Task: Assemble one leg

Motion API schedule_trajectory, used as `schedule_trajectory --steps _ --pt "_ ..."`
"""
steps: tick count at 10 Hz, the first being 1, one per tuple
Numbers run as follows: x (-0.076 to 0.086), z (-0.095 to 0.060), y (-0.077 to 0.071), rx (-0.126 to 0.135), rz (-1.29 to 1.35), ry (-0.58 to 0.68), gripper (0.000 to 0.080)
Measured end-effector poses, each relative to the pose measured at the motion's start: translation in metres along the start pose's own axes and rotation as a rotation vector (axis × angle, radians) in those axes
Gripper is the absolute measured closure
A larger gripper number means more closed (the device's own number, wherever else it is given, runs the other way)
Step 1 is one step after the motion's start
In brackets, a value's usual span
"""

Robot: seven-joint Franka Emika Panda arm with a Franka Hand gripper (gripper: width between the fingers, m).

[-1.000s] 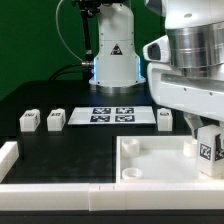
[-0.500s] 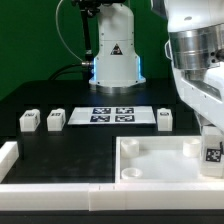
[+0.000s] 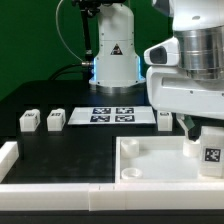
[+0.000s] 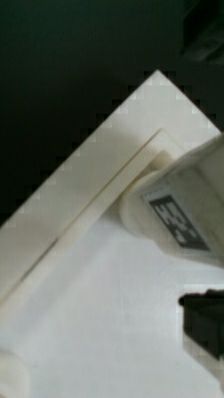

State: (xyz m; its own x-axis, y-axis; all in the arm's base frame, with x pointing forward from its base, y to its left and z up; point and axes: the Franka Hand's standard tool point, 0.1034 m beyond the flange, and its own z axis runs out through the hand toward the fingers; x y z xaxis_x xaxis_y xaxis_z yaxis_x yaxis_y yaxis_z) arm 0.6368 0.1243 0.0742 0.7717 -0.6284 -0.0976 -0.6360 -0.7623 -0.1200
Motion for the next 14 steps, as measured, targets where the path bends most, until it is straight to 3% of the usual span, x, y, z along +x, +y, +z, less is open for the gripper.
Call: schedule_trajectory --steps 1,2,4,5,6,7,8,10,12,14 --pt "0.0002 0.0008 0.0006 -0.007 -0.094 0.004 0.0151" --pt "0.0034 0.0043 0.0062 -0.064 -0.399 0.029 0.0151" --pt "0.0062 0.0035 0.0082 -0.101 -0.602 0.041 0.0151" --pt "0.0056 0.0037 0.0076 -0.097 -0.584 0.040 0.0235" --pt "0.0049 0.0038 0.0071 -0.092 -0.516 0.041 0.0417" --pt "0.0036 0.0040 0.0058 -0.083 -0.428 0.041 0.0417" --pt "0.0029 0.0041 0.0052 -0.074 -0.313 0.040 0.0510" --pt "0.0035 0.0038 0.0041 -0.052 -0.061 0.046 0.0509" --pt "0.0048 0.0058 0.0040 0.021 0.500 0.046 0.0509" --pt "0.0018 0.0079 0.0015 0.061 0.838 0.024 0.0509"
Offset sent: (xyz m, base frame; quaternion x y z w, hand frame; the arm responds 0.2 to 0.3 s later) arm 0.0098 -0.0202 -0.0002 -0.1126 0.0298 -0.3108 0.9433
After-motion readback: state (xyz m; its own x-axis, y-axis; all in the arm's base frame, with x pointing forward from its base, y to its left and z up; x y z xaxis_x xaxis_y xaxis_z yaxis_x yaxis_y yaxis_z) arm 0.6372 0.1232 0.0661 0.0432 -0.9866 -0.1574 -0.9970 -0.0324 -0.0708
